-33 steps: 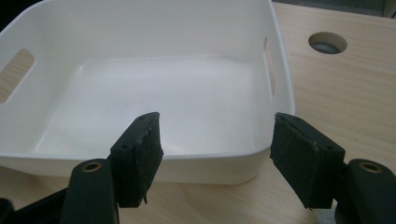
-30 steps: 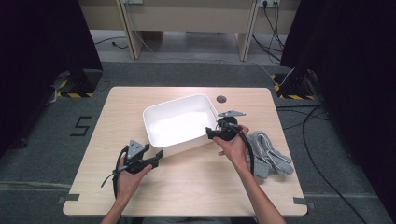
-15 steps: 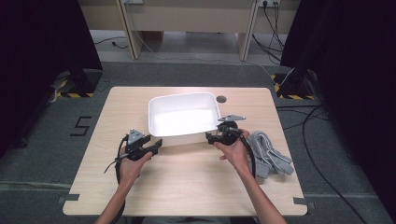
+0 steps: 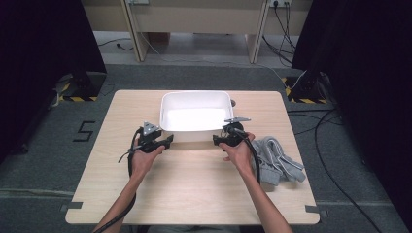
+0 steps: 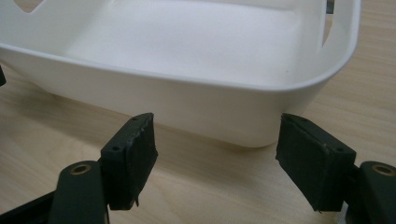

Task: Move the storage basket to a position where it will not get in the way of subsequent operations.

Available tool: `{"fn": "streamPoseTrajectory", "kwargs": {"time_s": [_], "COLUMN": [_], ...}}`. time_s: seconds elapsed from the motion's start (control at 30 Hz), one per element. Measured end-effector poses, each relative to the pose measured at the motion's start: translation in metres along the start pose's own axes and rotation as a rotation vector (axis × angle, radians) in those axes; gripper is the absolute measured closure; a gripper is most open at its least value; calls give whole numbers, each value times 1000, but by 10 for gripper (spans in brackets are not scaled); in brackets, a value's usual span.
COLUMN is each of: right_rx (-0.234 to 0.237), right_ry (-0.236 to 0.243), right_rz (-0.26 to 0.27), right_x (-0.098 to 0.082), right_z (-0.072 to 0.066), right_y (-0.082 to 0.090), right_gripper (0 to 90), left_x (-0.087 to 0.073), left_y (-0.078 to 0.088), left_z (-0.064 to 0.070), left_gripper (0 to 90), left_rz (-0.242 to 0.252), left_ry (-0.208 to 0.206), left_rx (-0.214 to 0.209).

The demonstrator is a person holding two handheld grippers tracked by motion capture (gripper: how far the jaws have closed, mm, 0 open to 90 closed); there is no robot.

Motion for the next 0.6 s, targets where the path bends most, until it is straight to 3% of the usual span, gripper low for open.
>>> {"fn": "streamPoseTrajectory", "kwargs": {"time_s": [0.1,0.23,0.47,0.6], "right_rx": [-14,-33,-82,-107], "right_ry": [-1,-2,-18,-39], "right_rz": [-5,-6,-5,-4], "right_x": [5,11,21,28], "right_z": [2,5,15,21], "right_y": [-5,-11,-20,-26], "right_gripper": [291,312,323,322], "left_x": [6,14,19,23], "left_y": [-7,-14,-24,-27], "left_z": [-2,-5,-11,-13], "left_gripper": [425,425,426,436], "left_rz": [-9,-13,-4,-4], "left_ry": [19,12,72,77], "left_rx": [0,8,-5,6]}}
Point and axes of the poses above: each handheld gripper's, and its own axes: y roughly backward along the jaws, x roughly out of its top, z roughly to its right, the point moved 6 cm from there along -y, roughly forward along the jaws, and after that the axes turned 5 degrees about -y, right-handed, at the moved point
